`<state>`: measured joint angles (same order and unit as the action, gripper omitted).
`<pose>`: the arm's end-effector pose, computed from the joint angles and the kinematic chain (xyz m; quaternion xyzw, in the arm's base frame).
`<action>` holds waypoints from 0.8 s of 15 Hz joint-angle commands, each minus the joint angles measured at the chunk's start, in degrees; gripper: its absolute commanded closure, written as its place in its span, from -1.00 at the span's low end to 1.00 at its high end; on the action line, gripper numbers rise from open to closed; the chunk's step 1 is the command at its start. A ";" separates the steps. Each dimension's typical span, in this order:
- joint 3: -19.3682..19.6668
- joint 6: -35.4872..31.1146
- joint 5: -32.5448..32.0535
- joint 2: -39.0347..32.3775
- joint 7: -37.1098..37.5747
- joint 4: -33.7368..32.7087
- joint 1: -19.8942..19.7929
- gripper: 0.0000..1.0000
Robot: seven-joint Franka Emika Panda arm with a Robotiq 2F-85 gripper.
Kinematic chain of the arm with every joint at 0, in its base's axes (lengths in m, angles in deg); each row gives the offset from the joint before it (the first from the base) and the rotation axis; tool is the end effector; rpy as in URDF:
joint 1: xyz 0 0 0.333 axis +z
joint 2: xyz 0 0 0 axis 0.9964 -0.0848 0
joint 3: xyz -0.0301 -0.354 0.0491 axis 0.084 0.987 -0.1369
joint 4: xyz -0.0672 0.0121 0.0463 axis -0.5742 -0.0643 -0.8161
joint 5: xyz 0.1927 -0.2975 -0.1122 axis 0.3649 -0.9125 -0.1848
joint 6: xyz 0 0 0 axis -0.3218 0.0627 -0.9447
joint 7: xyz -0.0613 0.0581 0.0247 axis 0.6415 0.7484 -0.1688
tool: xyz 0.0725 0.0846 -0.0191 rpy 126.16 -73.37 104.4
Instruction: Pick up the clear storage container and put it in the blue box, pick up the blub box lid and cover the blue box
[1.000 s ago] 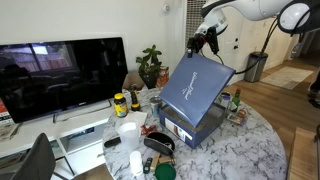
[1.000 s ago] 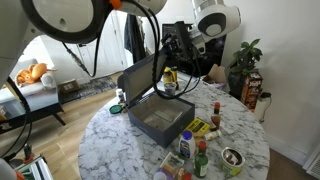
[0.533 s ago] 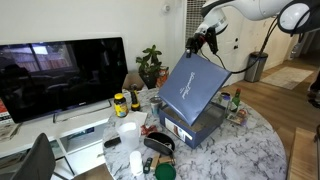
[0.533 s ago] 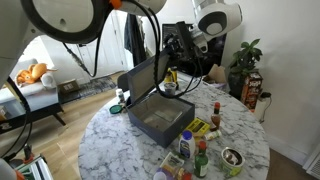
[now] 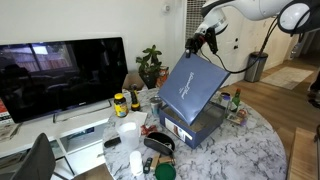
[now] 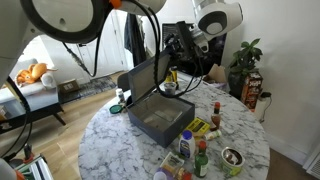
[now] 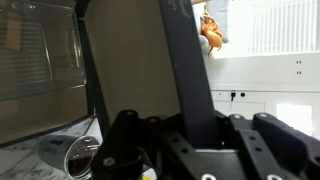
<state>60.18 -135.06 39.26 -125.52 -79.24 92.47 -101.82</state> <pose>0.7017 -0.1278 0.4449 -0.8539 -0.0159 0.0870 0.5128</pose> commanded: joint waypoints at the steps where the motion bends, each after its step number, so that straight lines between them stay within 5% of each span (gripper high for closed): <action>1: -1.21 0.56 -1.53 -0.63 2.92 -1.17 -0.82 1.00; 5: -1.21 0.50 -2.19 -0.62 3.75 -1.41 -0.73 1.00; 7: -1.09 0.44 -2.85 -0.63 3.84 -1.68 -0.60 0.49; 12: -1.01 0.20 -5.44 -0.54 4.02 -2.40 -0.32 -0.25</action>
<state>59.96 -135.06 36.39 -125.52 -76.93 91.94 -101.79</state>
